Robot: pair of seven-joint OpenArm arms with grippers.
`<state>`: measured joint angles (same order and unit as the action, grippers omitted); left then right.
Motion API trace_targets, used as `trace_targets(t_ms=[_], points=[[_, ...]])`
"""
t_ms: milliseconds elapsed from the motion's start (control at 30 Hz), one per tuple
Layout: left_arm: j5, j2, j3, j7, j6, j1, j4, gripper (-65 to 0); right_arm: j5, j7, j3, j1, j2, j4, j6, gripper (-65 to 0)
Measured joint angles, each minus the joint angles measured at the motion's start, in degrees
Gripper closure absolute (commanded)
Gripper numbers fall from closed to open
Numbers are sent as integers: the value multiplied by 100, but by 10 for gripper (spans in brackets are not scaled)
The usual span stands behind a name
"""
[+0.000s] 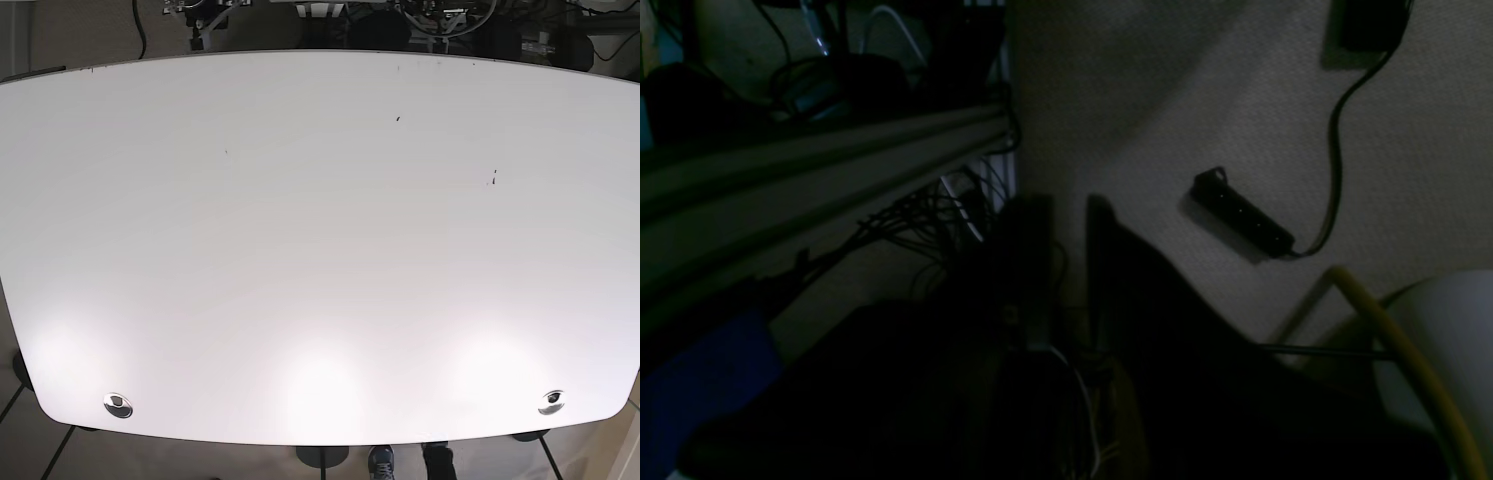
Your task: Fold the T-shirt properly
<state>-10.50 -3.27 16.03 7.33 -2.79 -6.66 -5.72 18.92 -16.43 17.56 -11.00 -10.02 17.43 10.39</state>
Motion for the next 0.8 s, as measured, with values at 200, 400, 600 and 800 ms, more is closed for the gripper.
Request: trace_targets(t_ms=[200, 400, 600, 800], points=[[0, -11, 9, 0, 0, 0, 4, -394, 2, 0, 17, -2, -13, 15, 7, -82], [-22, -9, 11, 28, 0, 0, 4, -395, -2, 2, 28, -4, 81, 9, 7, -82], [-22, -9, 42, 109, 0, -15, -15, -397, 2, -24, 31, -50, 52, 52, 7, -83], [-22, 4, 44, 109, 0, -68, -131, -397, 0, -26, 46, -70, 50, 129, 4, -83]])
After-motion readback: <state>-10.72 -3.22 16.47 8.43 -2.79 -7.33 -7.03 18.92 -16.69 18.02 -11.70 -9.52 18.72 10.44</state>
